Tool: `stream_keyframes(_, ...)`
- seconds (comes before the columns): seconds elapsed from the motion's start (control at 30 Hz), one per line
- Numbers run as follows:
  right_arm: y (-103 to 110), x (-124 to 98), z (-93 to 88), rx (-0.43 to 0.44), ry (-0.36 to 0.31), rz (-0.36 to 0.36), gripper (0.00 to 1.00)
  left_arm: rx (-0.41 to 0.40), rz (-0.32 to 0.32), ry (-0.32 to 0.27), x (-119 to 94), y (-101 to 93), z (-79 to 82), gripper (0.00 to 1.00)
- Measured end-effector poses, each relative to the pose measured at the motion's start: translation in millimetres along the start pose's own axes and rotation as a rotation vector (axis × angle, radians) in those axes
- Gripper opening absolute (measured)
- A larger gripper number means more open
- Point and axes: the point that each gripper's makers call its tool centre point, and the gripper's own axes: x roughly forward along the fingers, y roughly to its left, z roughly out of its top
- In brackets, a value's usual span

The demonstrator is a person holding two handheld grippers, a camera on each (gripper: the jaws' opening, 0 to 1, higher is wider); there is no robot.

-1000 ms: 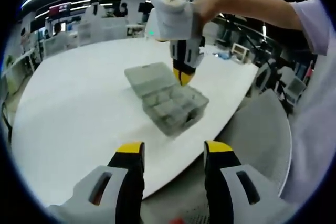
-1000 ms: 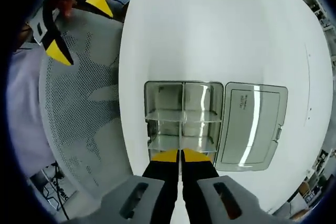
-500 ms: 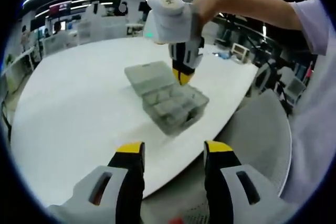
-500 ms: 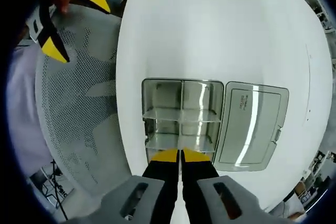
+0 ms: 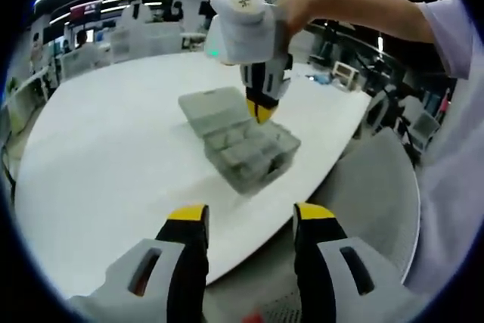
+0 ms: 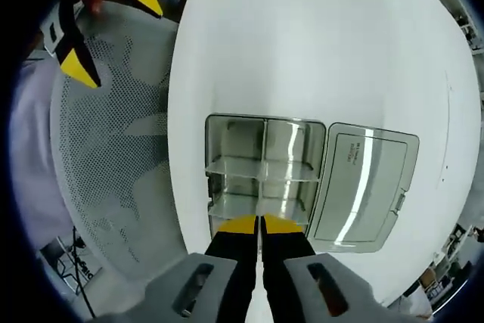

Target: Insert the divider into the dual guide fixture by aligning both edges with the guide slots and pushing it downward to the bottom, including one-sided entry, uneven engagement, binding, and posture correction.

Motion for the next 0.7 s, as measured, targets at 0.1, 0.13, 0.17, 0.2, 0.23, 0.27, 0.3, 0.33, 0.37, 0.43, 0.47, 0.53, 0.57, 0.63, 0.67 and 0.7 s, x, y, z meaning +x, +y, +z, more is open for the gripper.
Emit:
stream_keyframes(0.1, 1.6, -0.3, 0.3, 0.01, 0.003, 0.001, 0.0, -0.002, 0.0, 0.004, -0.1, 0.2, -0.9, 0.42)
stream_keyframes(0.13, 1.6, -0.6, 0.4, 0.017, 0.002, 0.003, 0.0, -0.003, 0.0, 0.005, 0.2, 0.3, -0.9, 0.42)
stream_keyframes(0.17, 2.2, -2.2, 0.3, 0.025, 0.002, 0.004, 0.0, -0.002, -0.001, 0.005, 0.3, 0.2, -0.9, 0.42)
stream_keyframes(0.2, 2.5, -4.8, 0.5, 0.022, -0.002, 0.005, 0.0, -0.001, -0.002, 0.006, 0.5, 0.0, -0.8, 0.42)
stream_keyframes(0.23, -0.3, -5.2, 1.8, 0.026, -0.015, 0.01, 0.0, 0.0, -0.002, 0.007, 0.7, 0.0, -0.8, 0.42)
stream_keyframes(0.27, -0.5, -4.6, 1.7, 0.03, -0.015, 0.01, 0.0, 0.001, -0.003, 0.007, 1.0, -0.3, -0.8, 0.42)
stream_keyframes(0.3, -1.5, -3.6, 1.4, 0.026, -0.015, 0.011, 0.0, 0.0, -0.003, 0.008, 1.1, -0.3, -0.9, 0.42)
stream_keyframes(0.33, -1.4, -2.6, 1.7, 0.026, -0.016, 0.012, 0.0, 0.0, -0.003, 0.008, 1.3, -0.3, -0.9, 0.42)
stream_keyframes(0.37, -2.5, -0.8, 1.6, 0.027, -0.016, 0.012, 0.0, 0.0, -0.003, 0.009, 1.4, -0.1, -1.0, 0.42)
stream_keyframes(0.43, -1.5, 2.4, 1.9, 0.029, -0.016, 0.014, 0.0, -0.002, -0.004, 0.009, 1.5, -0.3, -1.1, 0.42)
stream_keyframes(0.47, -1.3, 3.2, 2.2, 0.03, -0.017, 0.015, 0.0, -0.002, -0.004, 0.011, 1.4, -0.4, -1.4, 0.42)
stream_keyframes(0.53, -0.1, 4.9, 2.5, 0.032, -0.021, 0.017, 0.0, -0.001, -0.005, 0.015, 1.6, -0.9, -2.2, 0.42)
stream_keyframes(0.57, 1.3, 5.7, 2.5, 0.033, -0.023, 0.017, 0.0, 0.0, -0.006, 0.017, 1.7, -1.1, -2.5, 0.42)
stream_keyframes(0.63, 0.1, 10.0, 2.2, 0.041, -0.033, 0.02, 0.0, 0.0, -0.006, 0.022, 2.0, -1.4, -3.3, 0.42)
stream_keyframes(0.67, -0.6, 11.8, 2.1, 0.044, -0.037, 0.021, 0.0, 0.0, -0.006, 0.024, 2.3, -1.3, -3.5, 0.42)
stream_keyframes(0.7, -0.5, 13.7, 2.2, 0.049, -0.043, 0.023, 0.0, -0.001, -0.006, 0.026, 2.5, -1.2, -3.8, 0.42)
